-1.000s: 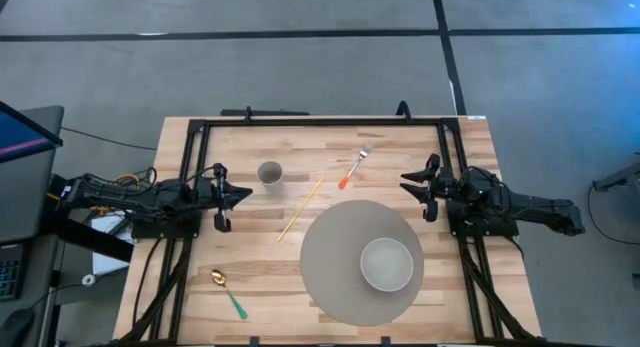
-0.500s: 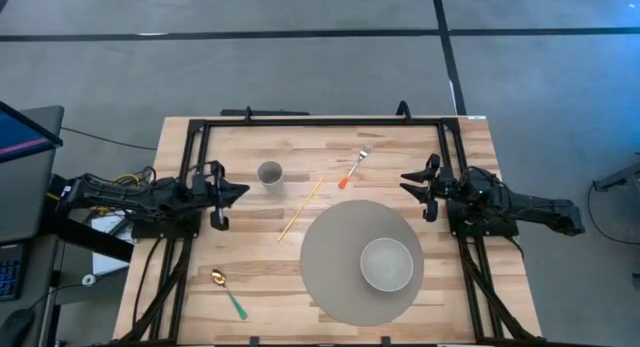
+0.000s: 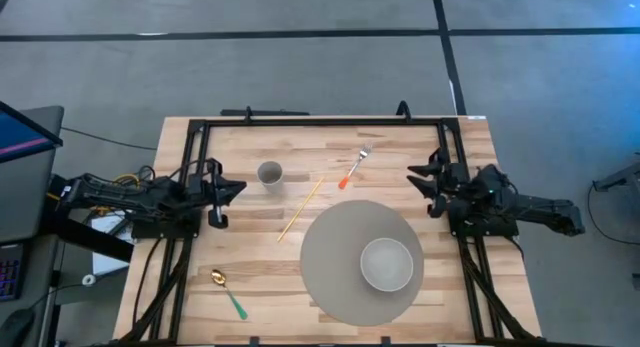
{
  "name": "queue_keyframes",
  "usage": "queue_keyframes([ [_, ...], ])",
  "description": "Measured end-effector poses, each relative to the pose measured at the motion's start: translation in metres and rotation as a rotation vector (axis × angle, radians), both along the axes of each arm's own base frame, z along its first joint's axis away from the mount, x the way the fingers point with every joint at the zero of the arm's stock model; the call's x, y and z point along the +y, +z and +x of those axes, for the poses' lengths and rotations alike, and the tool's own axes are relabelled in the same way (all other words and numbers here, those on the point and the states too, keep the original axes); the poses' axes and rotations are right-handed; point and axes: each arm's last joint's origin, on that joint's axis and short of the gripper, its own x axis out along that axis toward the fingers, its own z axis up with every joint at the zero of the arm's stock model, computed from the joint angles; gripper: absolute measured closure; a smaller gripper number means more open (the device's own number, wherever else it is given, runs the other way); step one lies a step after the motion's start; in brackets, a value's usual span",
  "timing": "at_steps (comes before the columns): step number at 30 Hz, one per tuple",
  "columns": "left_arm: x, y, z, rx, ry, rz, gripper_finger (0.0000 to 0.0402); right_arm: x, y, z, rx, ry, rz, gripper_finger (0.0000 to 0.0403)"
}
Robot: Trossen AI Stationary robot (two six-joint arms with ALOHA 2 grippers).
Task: Pick & Place Utensil
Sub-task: Adjust the white bowl on the placemat
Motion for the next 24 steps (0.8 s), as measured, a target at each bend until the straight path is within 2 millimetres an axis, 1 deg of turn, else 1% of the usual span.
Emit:
queue_keyframes([
  [2, 0.0, 0.004, 0.0, -0.006, 0.001, -0.001, 0.0355, 0.001, 0.006, -0.002, -0.07, 0.019, -0.006, 0.0278],
  [6, -0.001, 0.017, 0.004, -0.004, 0.002, 0.0, 0.0316, 0.009, 0.012, -0.003, -0.109, 0.215, -0.051, 0.0278],
  [10, -0.002, 0.034, 0.012, 0.014, 0.014, 0.037, 0.0278, 0.012, 0.026, 0.002, -0.078, 0.24, -0.041, 0.0278],
  [13, -0.003, 0.046, 0.022, 0.044, 0.033, 0.076, 0.0254, 0.015, 0.045, 0.012, 0.012, 0.275, -0.027, 0.0278],
  [16, -0.004, 0.055, 0.036, 0.096, 0.091, 0.092, 0.0236, 0.019, 0.065, 0.03, 0.173, 0.311, 0.014, 0.0278],
  [18, -0.003, 0.057, 0.045, 0.135, 0.157, 0.081, 0.0228, 0.023, 0.077, 0.045, 0.323, 0.328, 0.072, 0.0278],
  [20, -0.003, 0.056, 0.052, 0.172, 0.209, 0.076, 0.0223, 0.026, 0.085, 0.057, 0.488, 0.317, 0.154, 0.0278],
  [22, -0.003, 0.052, 0.059, 0.211, 0.226, 0.081, 0.0222, 0.032, 0.084, 0.073, 0.678, 0.308, 0.228, 0.0278],
  [24, -0.004, 0.047, 0.064, 0.246, 0.226, 0.09, 0.0223, 0.04, 0.076, 0.089, 0.846, 0.304, 0.282, 0.0278],
])
